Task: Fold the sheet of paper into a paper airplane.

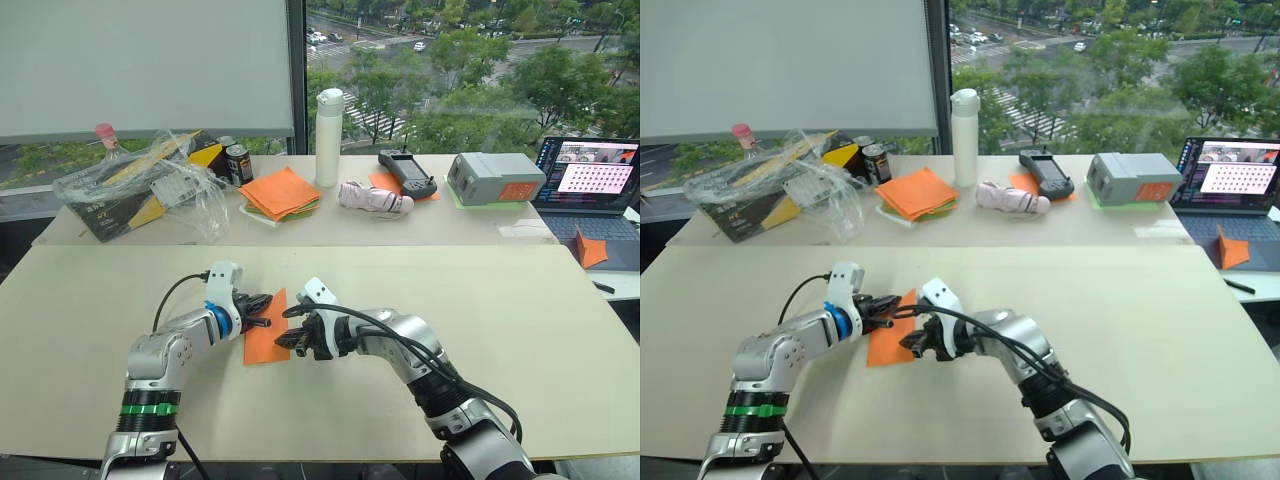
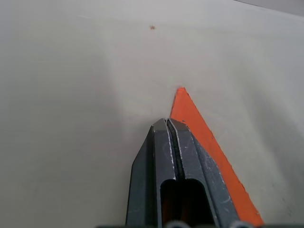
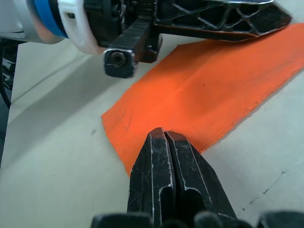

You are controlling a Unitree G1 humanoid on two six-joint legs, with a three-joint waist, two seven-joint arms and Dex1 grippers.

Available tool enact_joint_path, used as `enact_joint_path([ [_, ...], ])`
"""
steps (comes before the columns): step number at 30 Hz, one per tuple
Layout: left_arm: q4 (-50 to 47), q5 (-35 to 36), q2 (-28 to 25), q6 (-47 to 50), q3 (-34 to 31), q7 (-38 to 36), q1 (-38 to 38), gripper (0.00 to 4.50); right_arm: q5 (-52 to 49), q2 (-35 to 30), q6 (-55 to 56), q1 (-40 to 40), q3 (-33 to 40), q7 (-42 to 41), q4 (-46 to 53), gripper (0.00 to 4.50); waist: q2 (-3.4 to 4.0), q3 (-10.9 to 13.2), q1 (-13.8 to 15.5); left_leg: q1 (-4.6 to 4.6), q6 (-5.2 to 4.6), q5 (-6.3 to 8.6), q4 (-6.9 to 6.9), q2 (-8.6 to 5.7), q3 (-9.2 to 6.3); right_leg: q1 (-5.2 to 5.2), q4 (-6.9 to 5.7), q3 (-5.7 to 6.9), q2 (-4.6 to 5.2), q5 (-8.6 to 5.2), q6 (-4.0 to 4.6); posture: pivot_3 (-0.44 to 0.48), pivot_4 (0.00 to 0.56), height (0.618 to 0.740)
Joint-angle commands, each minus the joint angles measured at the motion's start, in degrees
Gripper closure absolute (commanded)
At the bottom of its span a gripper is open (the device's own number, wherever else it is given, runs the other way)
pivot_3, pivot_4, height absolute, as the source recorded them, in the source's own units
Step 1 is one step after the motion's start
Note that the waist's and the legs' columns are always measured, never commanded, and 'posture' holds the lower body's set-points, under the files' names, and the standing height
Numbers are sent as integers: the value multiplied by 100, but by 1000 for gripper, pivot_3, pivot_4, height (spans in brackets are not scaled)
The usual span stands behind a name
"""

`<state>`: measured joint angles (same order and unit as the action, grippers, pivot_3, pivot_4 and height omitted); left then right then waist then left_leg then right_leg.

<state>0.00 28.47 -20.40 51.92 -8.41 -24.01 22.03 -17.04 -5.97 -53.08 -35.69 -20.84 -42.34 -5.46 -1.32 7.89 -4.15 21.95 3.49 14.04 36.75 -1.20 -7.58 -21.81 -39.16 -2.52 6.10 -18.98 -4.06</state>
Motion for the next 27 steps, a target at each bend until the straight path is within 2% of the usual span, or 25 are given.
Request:
enact_joint_path([
  [1,-8,-54,-111,365,41,77,-384,4500,-103,43,-92,15,-80,-101,-16,4467,0,0,-2,0,0,0,-1,0,1,0,0,0,0,0,0,0,150,740],
  [13,-542,21,-368,504,-35,60,-962,4500,-77,13,-72,-15,-108,-170,-57,4467,1,-1,-1,-8,-15,9,-4,1,2,2,0,-3,0,0,0,0,150,740],
  [27,-840,144,-495,578,-199,116,-1297,4500,-66,0,-56,-20,-146,-198,-59,4467,2,-1,-5,-14,-19,11,-8,2,4,3,2,-4,0,0,0,0,150,740],
])
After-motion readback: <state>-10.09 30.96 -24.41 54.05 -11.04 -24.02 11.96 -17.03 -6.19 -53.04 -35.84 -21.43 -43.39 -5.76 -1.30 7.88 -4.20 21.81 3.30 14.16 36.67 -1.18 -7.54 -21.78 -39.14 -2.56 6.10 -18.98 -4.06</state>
